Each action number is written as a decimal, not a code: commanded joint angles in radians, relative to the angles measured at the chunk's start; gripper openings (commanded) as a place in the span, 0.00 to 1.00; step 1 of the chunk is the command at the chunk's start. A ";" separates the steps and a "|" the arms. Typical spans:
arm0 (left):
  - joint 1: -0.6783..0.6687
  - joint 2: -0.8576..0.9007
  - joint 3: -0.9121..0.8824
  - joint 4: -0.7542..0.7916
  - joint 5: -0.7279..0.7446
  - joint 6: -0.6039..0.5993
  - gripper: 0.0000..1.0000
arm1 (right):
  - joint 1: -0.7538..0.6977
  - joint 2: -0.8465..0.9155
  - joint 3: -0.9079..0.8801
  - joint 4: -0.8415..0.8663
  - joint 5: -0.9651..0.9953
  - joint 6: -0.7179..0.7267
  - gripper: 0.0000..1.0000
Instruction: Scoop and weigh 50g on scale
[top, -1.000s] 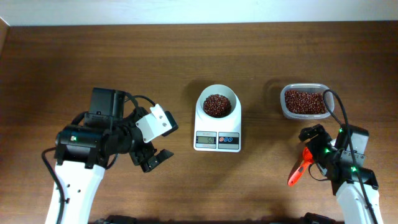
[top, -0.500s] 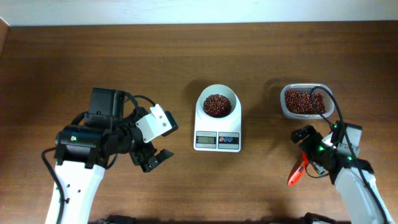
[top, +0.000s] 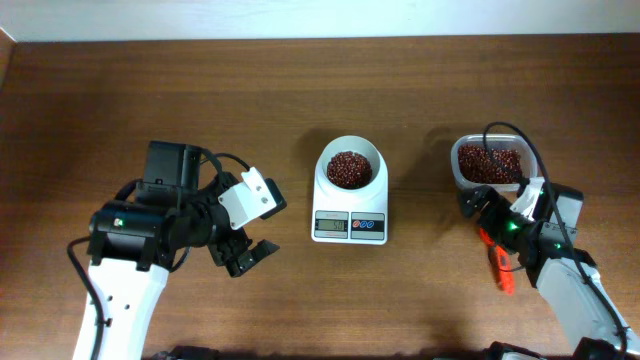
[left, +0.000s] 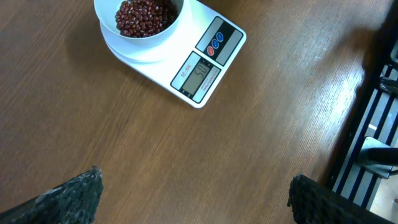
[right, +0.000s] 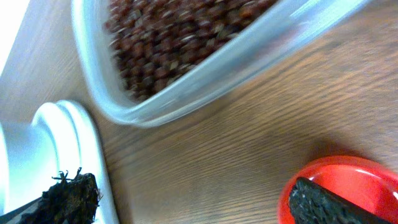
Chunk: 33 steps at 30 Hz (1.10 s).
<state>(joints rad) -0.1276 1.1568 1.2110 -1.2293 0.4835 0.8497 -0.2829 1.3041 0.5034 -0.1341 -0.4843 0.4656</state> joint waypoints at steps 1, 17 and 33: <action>0.006 0.005 -0.001 0.002 0.017 0.019 0.99 | -0.008 -0.005 0.026 -0.015 -0.080 -0.097 0.99; 0.006 0.005 -0.001 0.002 0.017 0.019 0.99 | -0.005 -0.384 0.541 -0.786 0.021 -0.167 0.99; 0.006 0.005 -0.001 0.002 0.017 0.019 0.99 | -0.005 -0.544 0.562 -0.997 0.024 -0.174 0.99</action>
<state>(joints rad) -0.1276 1.1568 1.2110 -1.2289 0.4835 0.8501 -0.2848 0.7620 1.0542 -1.0531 -0.4515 0.3080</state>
